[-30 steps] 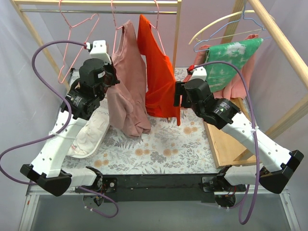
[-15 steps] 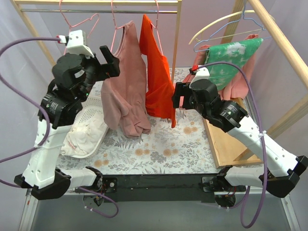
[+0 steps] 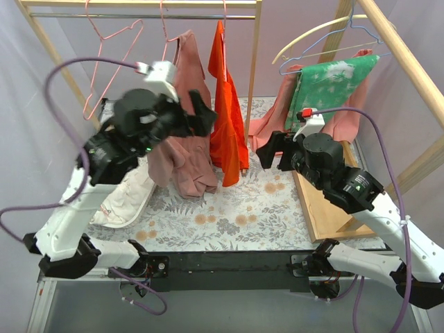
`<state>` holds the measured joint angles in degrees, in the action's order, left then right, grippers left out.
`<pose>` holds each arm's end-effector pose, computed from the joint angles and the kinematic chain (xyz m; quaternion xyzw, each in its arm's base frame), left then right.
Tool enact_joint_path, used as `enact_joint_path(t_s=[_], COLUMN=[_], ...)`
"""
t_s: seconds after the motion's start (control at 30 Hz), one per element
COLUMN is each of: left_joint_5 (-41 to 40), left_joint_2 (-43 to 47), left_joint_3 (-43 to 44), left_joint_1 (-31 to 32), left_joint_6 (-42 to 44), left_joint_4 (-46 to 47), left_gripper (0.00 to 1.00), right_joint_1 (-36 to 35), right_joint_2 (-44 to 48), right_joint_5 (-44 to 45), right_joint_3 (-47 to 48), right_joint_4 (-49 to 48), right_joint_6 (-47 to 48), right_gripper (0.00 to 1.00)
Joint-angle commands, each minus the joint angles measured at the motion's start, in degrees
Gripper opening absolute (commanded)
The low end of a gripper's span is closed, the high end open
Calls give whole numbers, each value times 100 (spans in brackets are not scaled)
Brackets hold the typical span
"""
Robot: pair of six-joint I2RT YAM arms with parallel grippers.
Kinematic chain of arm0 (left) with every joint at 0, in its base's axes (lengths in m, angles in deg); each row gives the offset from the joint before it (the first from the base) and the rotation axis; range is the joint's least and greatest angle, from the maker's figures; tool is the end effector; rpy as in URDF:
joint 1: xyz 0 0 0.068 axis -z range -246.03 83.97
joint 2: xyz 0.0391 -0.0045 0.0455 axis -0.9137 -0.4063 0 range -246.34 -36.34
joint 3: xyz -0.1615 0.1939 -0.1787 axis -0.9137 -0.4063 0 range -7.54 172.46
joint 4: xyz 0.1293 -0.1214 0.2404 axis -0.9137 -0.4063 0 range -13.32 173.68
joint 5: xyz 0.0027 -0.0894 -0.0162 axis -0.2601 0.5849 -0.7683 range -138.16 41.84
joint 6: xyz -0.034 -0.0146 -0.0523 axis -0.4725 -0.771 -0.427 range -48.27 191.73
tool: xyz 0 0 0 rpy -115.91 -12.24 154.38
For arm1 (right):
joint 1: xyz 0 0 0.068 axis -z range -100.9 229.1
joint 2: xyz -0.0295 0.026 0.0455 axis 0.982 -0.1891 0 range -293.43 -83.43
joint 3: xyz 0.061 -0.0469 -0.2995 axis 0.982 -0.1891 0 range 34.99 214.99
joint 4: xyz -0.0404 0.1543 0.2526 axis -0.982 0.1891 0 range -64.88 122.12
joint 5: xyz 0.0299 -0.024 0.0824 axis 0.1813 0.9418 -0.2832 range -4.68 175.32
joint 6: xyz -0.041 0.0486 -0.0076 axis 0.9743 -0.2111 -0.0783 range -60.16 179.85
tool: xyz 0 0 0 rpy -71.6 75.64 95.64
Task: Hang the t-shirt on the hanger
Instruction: Reset both arms
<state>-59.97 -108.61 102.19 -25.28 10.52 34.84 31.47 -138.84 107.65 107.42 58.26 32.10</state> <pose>0.1867 -0.1473 0.5971 -0.2009 0.7458 -0.4394 0.4586 0.1611 0.1487 0.4690 -0.0208 0.7925 0.2379 0.5611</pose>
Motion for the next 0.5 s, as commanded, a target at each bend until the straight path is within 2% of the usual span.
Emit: enact_joint_path(t_s=[0.0,0.07,0.1,0.13,0.3,0.33,0.47], left_joint_5=[-769,-928,-954,-980,-700,-647,-296], left_joint_2=[37,308,449,781,1320,1382,1751], left_joint_3=[-941,-1539,-2230,-2541,-4212,-4763,-5672], left_joint_1=[951,1197,1268,1329,1505,1619,1717], left_joint_6=[-408,-804,-935,-1119,-1990,-2104,-2448], left_joint_4=[-56,258,383,523,340,366,603], left_gripper=[98,98,98,98,98,98,98], right_joint_1=[9,9,9,9,18,9,9], right_joint_2=[312,469,514,567,874,936,1033], right_joint_5=[-35,-62,-97,-123,-272,-308,-431], right_joint_3=[-500,-824,-922,-1019,-1923,-2029,-2469], right_joint_4=[-221,-230,-230,-230,-265,-274,-317], right_joint_6=[-240,-292,-354,-372,-696,-732,-855], right_gripper=[95,95,95,95,97,97,98])
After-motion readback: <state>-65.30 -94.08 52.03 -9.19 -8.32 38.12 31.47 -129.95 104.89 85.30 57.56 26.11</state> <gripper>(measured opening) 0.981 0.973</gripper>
